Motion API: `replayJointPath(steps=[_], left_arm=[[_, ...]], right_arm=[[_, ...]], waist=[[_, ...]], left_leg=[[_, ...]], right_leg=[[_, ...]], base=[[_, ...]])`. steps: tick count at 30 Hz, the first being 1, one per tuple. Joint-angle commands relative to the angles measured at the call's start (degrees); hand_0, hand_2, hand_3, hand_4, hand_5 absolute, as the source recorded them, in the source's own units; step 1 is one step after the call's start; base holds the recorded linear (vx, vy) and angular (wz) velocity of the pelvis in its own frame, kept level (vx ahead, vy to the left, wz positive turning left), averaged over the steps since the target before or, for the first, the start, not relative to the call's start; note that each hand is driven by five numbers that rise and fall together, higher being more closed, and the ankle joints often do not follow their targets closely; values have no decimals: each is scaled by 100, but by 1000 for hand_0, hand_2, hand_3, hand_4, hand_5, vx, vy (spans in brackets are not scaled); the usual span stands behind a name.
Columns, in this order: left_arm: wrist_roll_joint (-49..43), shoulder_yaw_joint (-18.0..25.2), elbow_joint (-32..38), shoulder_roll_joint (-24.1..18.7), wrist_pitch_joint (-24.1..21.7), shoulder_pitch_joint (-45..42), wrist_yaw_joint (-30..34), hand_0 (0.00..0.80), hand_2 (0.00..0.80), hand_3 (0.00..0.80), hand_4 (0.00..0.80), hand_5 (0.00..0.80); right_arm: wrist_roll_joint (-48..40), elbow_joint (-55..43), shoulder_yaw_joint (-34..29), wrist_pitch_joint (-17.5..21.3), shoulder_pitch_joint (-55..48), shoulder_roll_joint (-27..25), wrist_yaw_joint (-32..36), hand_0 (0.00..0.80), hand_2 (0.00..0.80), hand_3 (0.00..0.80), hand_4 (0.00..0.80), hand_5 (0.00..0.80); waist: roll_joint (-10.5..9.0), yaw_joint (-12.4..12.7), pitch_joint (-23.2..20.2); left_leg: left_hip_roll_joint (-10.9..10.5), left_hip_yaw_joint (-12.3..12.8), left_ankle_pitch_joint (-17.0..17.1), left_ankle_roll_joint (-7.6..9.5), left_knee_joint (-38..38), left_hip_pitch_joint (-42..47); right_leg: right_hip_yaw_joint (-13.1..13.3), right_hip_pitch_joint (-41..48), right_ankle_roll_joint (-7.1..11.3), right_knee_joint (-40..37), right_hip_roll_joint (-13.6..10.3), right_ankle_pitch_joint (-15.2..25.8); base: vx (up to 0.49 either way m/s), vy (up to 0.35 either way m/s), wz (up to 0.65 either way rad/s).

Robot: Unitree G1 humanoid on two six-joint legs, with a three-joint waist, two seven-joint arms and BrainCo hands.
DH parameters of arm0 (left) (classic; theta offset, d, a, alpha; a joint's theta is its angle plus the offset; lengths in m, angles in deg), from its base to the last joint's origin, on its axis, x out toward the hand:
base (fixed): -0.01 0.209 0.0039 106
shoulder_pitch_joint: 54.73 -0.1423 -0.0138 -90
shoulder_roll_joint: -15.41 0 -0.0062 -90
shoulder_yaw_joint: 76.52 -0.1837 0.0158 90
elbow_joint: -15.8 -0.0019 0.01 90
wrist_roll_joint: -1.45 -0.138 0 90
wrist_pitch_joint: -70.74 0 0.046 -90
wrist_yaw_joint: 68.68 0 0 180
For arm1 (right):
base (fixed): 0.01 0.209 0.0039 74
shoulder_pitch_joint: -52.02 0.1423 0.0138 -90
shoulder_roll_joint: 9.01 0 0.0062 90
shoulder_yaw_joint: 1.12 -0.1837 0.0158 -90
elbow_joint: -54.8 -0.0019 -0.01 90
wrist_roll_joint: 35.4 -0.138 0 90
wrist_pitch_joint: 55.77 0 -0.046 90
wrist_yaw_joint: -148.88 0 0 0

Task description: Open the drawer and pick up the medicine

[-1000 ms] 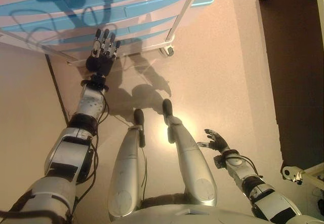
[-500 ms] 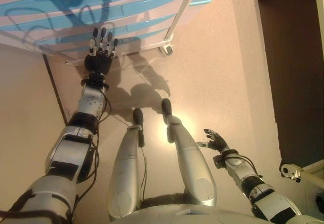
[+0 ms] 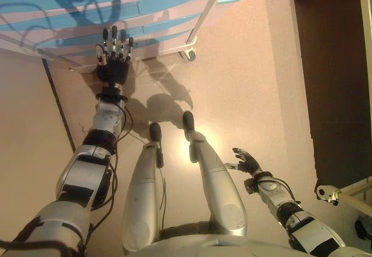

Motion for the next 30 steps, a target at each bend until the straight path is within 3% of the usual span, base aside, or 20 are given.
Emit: replayJointPath(steps=[1, 10, 28, 29, 30], left_arm=[[154, 307, 1069, -368, -522, 971, 773, 0, 0, 0, 0, 0], [-240, 267, 1394, -419, -450, 993, 982, 0, 0, 0, 0, 0], [-737, 249, 1692, -517, -765, 1077, 451, 0, 0, 0, 0, 0], [-708, 251, 1682, -522, -763, 1081, 451, 204, 204, 204, 204, 204], [-741, 259, 1653, -512, -823, 1072, 414, 471, 471, 471, 471, 471]], right_arm=[[-105, -99, 170, 123, -398, -121, 43, 0, 0, 0, 0, 0], [-54, -107, 151, 94, -409, -175, 60, 0, 0, 0, 0, 0], [83, -112, 96, 54, -430, -233, 59, 0, 0, 0, 0, 0], [85, -93, 104, 69, -425, -232, 53, 0, 0, 0, 0, 0], [84, -83, 116, 69, -422, -235, 52, 0, 0, 0, 0, 0]], waist=[[126, 177, -210], [185, 194, -210], [304, 220, -210], [307, 222, -210], [309, 221, -210]], left_leg=[[-148, 320, 149, 48, -972, 441], [-153, 332, 152, 46, -1003, 521], [-179, 345, 192, 43, -1104, 754], [-179, 346, 195, 43, -1109, 761], [-180, 343, 197, 38, -1113, 773]], right_leg=[[-143, 210, -217, 194, 421, -248], [-145, 266, -217, 216, 395, -281], [-176, 477, -227, 194, 327, -346], [-178, 485, -227, 188, 324, -347], [-178, 496, -229, 183, 323, -347]], base=[[0, 0, 0], [0, 0, 0], [0, 0, 0], [0, 0, 0], [0, 0, 0]])
